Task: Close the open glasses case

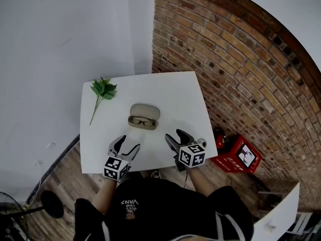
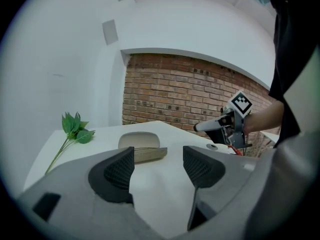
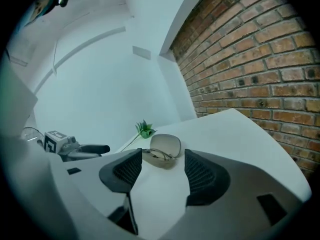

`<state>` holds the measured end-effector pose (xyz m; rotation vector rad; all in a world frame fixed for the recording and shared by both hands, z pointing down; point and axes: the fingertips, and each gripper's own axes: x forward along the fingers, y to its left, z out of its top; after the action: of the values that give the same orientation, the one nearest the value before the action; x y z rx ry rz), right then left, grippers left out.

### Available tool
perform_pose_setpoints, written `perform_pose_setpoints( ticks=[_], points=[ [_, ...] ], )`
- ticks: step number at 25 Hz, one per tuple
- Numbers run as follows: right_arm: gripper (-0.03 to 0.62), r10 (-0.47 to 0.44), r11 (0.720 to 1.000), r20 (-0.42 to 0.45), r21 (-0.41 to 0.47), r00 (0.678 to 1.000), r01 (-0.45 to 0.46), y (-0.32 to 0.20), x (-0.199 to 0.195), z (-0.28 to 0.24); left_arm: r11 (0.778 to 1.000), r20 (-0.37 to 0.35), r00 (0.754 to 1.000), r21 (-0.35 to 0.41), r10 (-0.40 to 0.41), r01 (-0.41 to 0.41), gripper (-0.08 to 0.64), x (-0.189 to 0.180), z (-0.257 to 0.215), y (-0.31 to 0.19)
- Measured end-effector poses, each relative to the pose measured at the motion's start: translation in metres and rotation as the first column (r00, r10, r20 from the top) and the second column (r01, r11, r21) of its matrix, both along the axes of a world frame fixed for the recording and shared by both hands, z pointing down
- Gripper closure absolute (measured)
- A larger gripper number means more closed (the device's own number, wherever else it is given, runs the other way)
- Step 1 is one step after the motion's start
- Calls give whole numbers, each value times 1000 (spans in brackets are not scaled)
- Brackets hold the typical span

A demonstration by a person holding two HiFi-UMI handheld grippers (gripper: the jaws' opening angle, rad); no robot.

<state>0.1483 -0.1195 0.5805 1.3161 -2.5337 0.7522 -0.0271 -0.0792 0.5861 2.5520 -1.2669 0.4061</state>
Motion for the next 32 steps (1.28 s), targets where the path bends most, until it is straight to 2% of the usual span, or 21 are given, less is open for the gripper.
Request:
perform_pose_setpoints(
  ticks=[6, 13, 23, 32],
  points=[
    [347, -29, 999, 15, -22, 999, 30, -15, 2, 12, 999, 23, 999, -11, -45, 45, 258, -3, 4, -8],
    [350, -16, 998, 24, -54, 1000, 17, -35, -14, 26, 1000, 46, 999, -18, -4, 5, 255, -12, 7, -37],
    [353, -13, 997, -4, -75, 1000, 13, -93, -42, 38, 992, 81, 989, -52, 123, -119, 235, -9, 25, -77],
    [371, -3, 997, -2, -75, 1000, 2, -147, -58, 39, 965, 97, 963, -97, 251, -242, 233, 1, 43, -81]
  ],
)
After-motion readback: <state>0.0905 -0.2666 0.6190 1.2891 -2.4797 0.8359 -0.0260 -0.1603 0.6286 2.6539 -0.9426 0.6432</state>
